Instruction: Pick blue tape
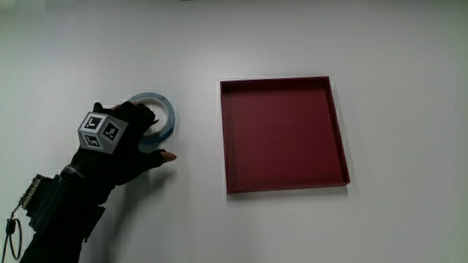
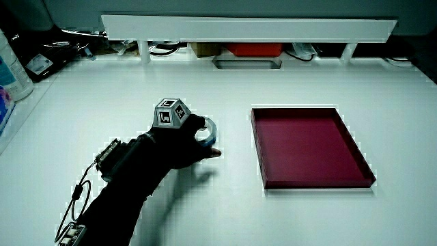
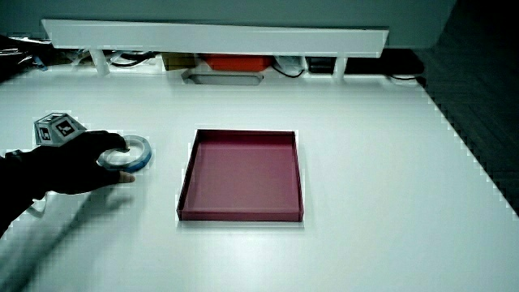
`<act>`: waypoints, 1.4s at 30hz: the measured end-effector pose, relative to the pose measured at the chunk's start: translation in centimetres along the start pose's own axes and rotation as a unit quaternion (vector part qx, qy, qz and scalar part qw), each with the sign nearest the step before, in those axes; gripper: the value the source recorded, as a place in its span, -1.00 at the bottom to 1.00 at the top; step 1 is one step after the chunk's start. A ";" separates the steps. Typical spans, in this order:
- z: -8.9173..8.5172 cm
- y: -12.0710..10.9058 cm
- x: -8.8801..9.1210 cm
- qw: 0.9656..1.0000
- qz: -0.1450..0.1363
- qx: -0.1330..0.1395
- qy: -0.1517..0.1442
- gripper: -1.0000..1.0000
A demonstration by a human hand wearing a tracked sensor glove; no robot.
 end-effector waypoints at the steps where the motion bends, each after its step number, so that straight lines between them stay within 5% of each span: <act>1: -0.4 0.2 -0.3 1.000 0.000 0.004 -0.002 0.00; 12: -2.1 0.7 -1.1 1.000 -0.003 0.006 0.009 0.00; 36: -2.7 0.3 -1.1 0.995 -0.038 0.094 0.025 1.00; 42: -2.5 -0.1 -1.1 0.993 -0.040 0.110 0.020 1.00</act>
